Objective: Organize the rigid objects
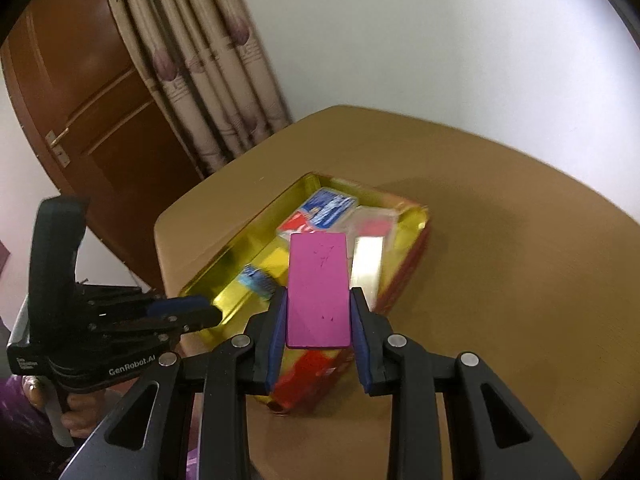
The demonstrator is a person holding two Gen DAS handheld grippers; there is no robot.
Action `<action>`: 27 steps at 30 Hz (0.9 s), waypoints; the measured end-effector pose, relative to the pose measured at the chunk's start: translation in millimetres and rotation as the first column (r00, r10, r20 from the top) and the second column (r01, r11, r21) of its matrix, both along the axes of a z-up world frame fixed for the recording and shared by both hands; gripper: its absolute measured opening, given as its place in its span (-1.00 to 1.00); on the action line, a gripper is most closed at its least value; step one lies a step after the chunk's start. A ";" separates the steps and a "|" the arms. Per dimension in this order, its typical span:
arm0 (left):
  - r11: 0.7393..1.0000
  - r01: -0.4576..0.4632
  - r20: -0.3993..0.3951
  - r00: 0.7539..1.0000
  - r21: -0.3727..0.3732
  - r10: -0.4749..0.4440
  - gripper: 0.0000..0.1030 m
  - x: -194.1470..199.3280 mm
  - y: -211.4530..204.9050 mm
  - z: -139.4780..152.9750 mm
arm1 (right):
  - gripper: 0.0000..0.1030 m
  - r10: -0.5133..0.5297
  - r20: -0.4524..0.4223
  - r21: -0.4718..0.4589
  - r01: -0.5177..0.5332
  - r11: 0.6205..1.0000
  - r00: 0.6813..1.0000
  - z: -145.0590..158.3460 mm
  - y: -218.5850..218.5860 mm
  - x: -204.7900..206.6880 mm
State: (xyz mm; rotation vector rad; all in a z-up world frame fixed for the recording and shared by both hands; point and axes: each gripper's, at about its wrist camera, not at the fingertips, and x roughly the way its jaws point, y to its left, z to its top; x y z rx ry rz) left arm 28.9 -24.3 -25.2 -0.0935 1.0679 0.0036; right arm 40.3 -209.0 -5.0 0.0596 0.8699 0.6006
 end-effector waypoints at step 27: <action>0.977 -0.201 0.106 0.976 0.075 0.193 -0.70 -33.6 50.5 3.2 | -0.48 0.166 -0.207 -0.062 -0.182 0.981 0.964 -59.8 129.2 20.8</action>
